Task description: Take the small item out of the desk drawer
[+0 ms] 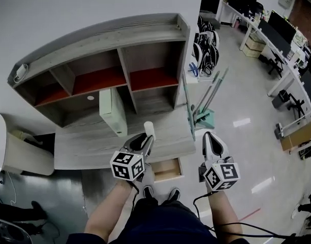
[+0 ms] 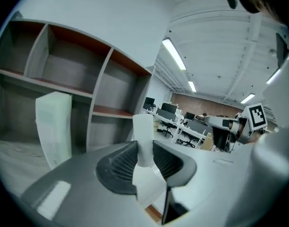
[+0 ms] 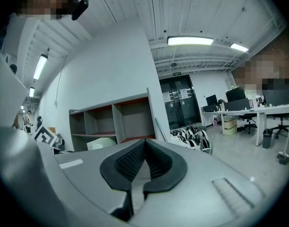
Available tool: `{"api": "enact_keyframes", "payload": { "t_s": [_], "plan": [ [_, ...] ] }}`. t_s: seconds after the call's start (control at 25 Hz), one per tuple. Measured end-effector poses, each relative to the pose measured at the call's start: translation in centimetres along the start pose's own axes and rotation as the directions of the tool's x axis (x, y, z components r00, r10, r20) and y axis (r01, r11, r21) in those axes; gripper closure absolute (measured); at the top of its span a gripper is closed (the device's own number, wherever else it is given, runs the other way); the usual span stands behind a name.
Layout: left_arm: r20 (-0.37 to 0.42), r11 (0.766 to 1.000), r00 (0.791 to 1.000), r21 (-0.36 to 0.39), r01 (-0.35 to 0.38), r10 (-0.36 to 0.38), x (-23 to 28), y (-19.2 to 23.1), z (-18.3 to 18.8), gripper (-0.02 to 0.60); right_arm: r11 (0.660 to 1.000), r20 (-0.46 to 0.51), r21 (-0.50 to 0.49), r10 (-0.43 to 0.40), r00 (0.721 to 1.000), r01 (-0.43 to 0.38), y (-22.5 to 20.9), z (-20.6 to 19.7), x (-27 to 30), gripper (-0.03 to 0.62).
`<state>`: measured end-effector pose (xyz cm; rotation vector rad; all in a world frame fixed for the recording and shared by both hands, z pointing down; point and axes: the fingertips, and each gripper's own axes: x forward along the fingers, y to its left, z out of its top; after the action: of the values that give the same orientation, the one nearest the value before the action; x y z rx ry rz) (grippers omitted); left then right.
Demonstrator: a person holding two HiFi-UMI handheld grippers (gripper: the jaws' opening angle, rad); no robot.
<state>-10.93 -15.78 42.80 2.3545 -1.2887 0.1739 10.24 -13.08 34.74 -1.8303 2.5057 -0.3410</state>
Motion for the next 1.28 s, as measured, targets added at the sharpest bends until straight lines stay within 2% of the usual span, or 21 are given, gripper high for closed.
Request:
{"api": "enact_keyframes", "payload": {
  "t_s": [0.24, 0.48, 0.8, 1.28],
  "plan": [
    [0.099, 0.997, 0.995, 0.075, 0.013, -0.02, -0.8, -1.5, 5.2, 0.474, 1.0, 0.082, 0.008, 0.017, 0.996, -0.018, 1.0, 3.5, 0.9, 0.588],
    [0.184, 0.987, 0.983, 0.158, -0.003, -0.026, -2.1, -2.7, 9.1, 0.475, 0.998, 0.103, -0.049, 0.055, 0.993, -0.05, 2.2, 5.7, 1.4, 0.588],
    [0.275, 0.943, 0.961, 0.316, -0.105, 0.015, -4.1, -2.6, 12.3, 0.474, 0.997, 0.136, -0.056, 0.057, 0.989, -0.05, 1.7, 7.5, 1.7, 0.588],
    [0.335, 0.91, 0.937, 0.348, -0.225, 0.103, -5.7, -0.2, 13.4, 0.474, 0.997, 0.135, -0.064, 0.053, 0.989, -0.045, 1.6, 7.6, 2.0, 0.588]
  ]
}}
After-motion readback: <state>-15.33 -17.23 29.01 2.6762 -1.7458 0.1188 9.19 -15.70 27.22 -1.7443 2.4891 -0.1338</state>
